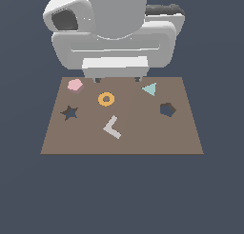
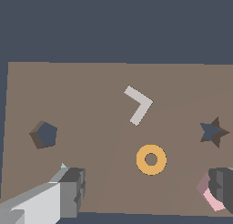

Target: Insert a designated object into the corresponding slot on a board.

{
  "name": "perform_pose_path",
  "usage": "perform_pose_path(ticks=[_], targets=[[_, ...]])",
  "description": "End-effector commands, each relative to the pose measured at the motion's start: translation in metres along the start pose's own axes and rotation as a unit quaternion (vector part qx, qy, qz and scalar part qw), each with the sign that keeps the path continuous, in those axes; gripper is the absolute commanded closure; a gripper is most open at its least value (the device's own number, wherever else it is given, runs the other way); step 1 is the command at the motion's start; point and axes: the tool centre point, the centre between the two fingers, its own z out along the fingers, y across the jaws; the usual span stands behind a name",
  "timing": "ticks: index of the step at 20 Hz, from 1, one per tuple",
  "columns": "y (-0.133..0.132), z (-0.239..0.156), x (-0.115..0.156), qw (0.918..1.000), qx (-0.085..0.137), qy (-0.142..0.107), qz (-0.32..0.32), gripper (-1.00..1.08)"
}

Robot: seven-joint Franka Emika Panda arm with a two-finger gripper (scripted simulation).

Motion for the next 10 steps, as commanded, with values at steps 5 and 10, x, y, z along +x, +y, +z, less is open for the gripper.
perform_pose_path(ticks=[5, 10], targets=[[0.014, 0.014, -0.017, 0.9995, 0.0, -0.003, -0.032, -0.92], [0.031, 0.03, -0.035, 0.9975, 0.0, -0.005, -0.07, -0.92]])
